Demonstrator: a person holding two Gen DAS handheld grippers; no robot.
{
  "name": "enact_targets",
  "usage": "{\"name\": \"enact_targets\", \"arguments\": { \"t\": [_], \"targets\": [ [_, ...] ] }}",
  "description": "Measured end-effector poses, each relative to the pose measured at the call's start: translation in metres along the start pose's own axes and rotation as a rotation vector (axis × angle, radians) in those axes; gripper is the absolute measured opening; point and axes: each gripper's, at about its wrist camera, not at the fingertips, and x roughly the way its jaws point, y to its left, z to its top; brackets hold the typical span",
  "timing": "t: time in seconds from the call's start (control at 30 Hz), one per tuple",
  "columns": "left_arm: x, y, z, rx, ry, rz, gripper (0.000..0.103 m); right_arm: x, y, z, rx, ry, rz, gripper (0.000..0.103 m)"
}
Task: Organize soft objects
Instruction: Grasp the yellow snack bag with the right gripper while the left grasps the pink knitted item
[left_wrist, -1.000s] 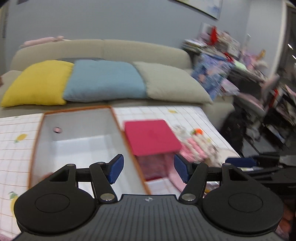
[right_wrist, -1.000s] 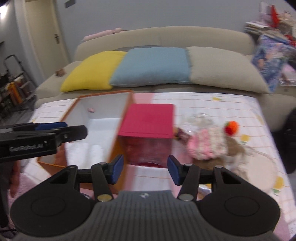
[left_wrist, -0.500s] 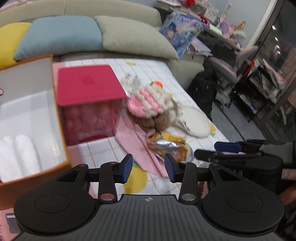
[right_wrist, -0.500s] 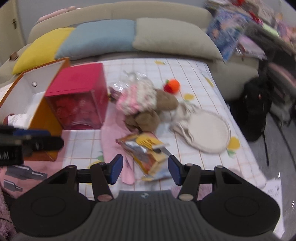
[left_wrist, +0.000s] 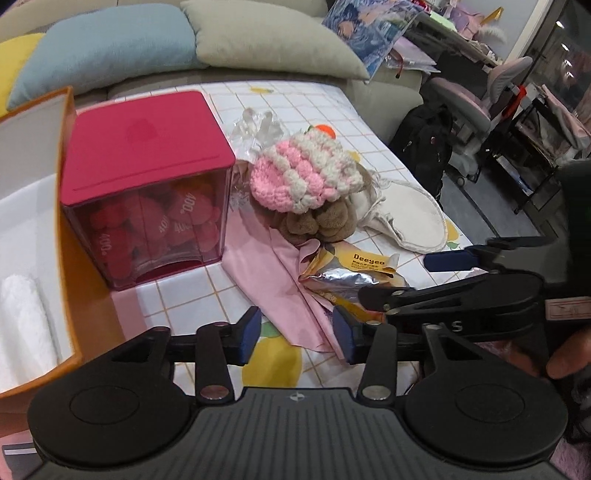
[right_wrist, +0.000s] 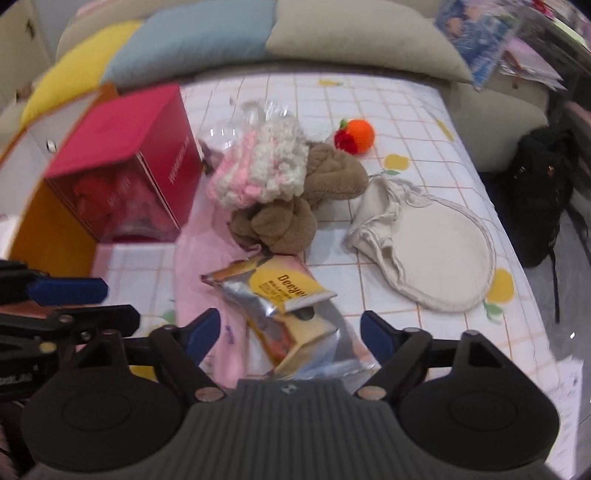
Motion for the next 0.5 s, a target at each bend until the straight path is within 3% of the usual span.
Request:
{"name": "enact_targets", "arguments": {
  "t": [0.2, 0.5],
  "targets": [
    [0.012, 0.002, 0.001, -0.008, 0.029, 0.013, 0.063, 0.025, -0.012, 0.003, 0.006, 0.073, 0.043, 0.075],
    [0.024, 0.001, 0.003, -0.029, 0.064, 0.011, 0.067, 0.032, -0.025, 0.0, 0.075, 0.094, 0.112, 0.038]
  ]
}}
